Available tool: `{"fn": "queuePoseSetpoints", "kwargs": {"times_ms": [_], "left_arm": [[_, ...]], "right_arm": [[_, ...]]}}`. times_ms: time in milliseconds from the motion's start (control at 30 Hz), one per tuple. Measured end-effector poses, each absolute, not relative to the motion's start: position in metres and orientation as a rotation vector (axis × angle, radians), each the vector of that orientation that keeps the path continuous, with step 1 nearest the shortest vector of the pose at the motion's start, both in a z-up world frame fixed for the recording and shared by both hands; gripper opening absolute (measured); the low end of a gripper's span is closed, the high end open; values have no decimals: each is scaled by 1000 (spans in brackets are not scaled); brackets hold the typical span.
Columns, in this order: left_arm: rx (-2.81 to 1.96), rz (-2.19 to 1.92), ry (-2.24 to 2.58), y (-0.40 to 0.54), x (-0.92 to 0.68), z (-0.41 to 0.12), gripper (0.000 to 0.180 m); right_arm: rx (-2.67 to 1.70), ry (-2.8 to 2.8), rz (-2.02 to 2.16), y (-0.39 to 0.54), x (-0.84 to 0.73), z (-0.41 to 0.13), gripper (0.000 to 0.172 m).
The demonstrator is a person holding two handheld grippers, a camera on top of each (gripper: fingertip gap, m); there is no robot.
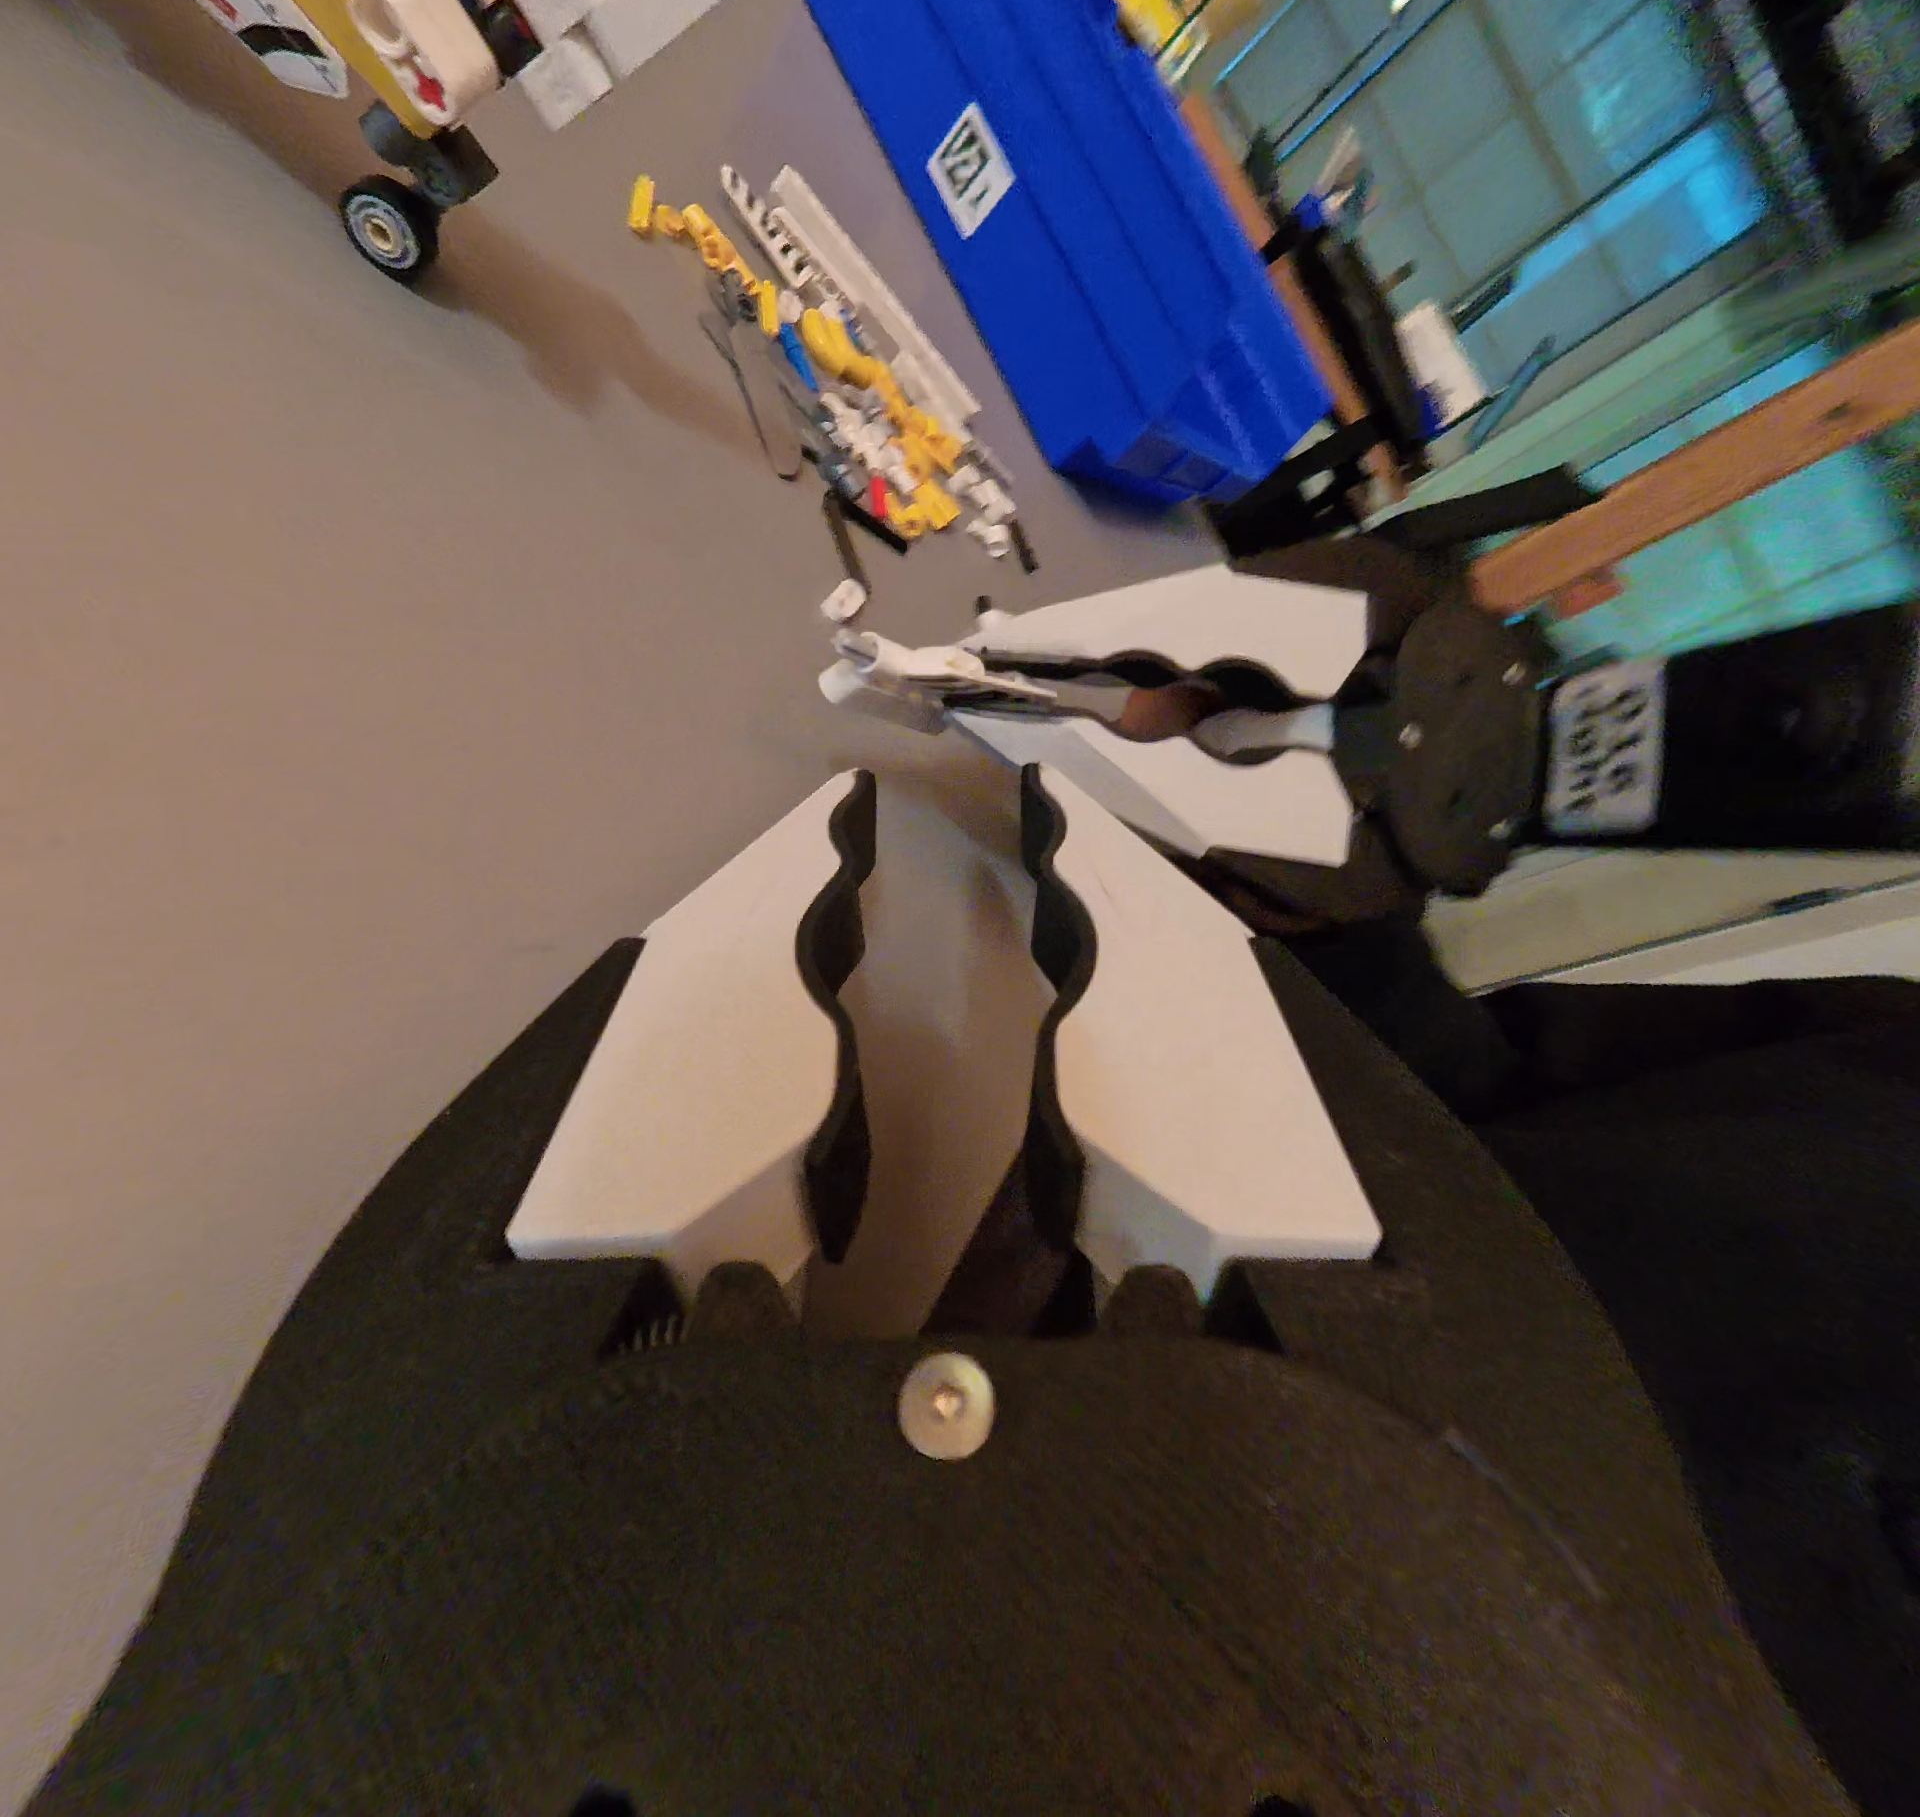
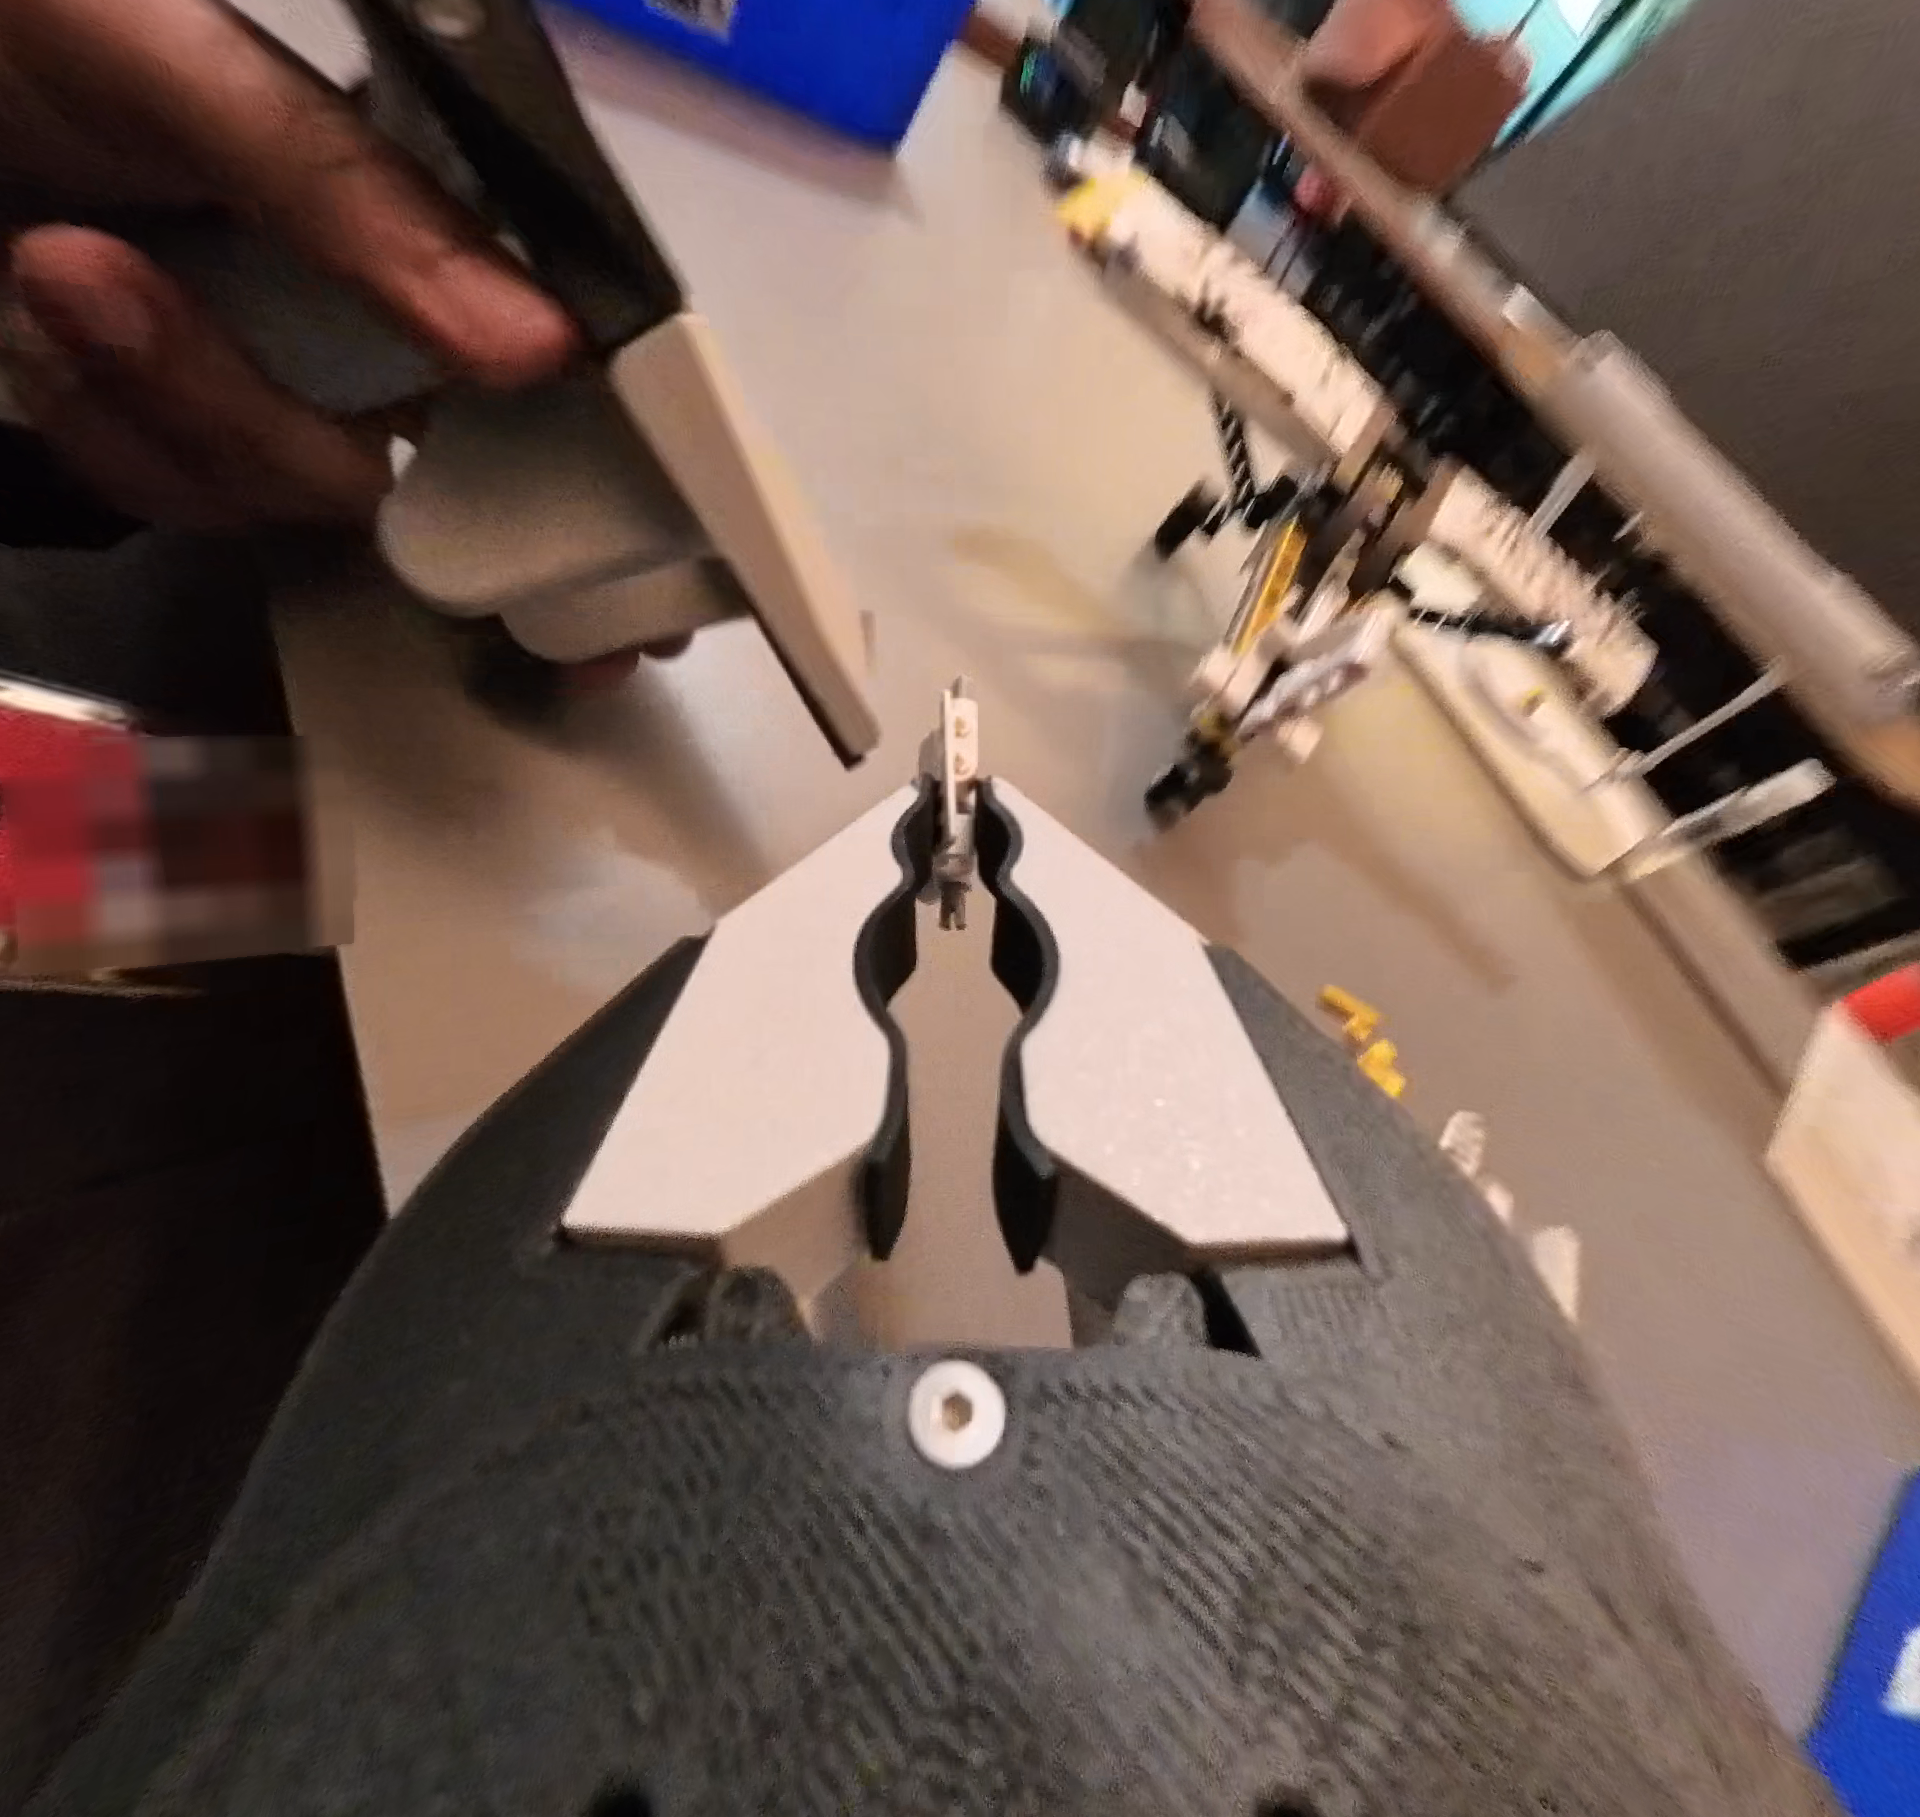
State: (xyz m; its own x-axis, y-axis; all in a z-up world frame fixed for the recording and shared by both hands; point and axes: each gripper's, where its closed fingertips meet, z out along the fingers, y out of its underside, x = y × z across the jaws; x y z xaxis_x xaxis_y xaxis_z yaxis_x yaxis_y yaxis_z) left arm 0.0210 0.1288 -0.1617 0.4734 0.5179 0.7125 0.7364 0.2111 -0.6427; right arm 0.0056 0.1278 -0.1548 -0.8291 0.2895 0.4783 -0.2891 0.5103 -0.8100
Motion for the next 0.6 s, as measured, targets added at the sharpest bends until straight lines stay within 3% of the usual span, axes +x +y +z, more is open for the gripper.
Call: {"fn": "queuePoseSetpoints", "kwargs": {"times_ms": [167, 333, 600], "left_arm": [[-1156, -401, -1141, 125, 18, -136, 28], [-1069, -413, -1139, 118, 14, -129, 6], [-1093, -407, -1100, 124, 19, -124, 11]], "right_arm": [[245, -1870, 1241, 120, 20, -136, 5], [402, -1716, 1108, 113, 29, -138, 5], [302, -1707, 1084, 119, 18, -131, 5]]}}
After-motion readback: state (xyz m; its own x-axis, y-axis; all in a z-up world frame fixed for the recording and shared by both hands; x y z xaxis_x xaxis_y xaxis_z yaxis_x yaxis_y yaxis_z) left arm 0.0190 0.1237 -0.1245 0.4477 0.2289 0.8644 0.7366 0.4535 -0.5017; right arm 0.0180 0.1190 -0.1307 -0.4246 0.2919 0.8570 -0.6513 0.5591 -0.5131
